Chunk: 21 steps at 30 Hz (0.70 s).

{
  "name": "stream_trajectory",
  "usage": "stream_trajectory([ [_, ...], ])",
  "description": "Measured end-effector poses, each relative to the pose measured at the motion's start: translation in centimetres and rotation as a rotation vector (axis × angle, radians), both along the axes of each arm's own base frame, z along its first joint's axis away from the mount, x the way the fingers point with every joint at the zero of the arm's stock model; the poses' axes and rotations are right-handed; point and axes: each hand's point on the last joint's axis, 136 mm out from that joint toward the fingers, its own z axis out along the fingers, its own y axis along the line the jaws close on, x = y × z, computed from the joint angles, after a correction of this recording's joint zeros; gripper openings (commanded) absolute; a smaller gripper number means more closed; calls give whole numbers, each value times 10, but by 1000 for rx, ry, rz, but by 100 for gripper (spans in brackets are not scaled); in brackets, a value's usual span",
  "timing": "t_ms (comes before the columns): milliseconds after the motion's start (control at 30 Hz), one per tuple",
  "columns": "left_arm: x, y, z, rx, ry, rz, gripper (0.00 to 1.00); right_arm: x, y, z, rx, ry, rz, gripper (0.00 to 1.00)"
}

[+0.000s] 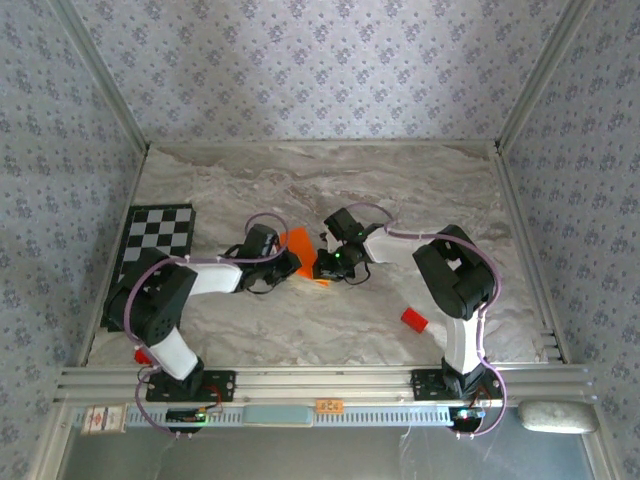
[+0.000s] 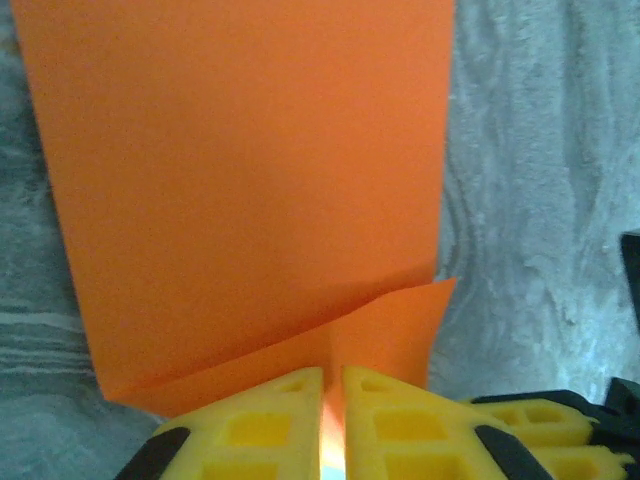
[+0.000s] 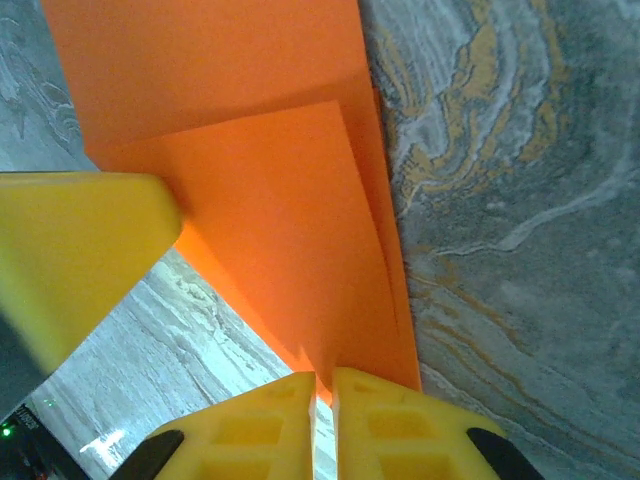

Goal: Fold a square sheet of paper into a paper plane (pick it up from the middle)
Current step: Third fold the triangle at the center of the table.

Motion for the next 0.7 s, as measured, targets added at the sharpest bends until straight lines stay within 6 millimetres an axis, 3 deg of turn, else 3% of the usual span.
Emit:
stream_trajectory([
  [167, 0, 3, -6, 18, 12, 11, 5, -1, -1, 4, 23, -1, 17, 14],
  [400, 1, 5, -6, 70, 3, -40, 2, 5, -1, 34, 92, -122, 130, 12],
  [700, 20, 6, -7, 121, -12, -162, 0, 1, 11, 28, 97, -166, 249, 5],
])
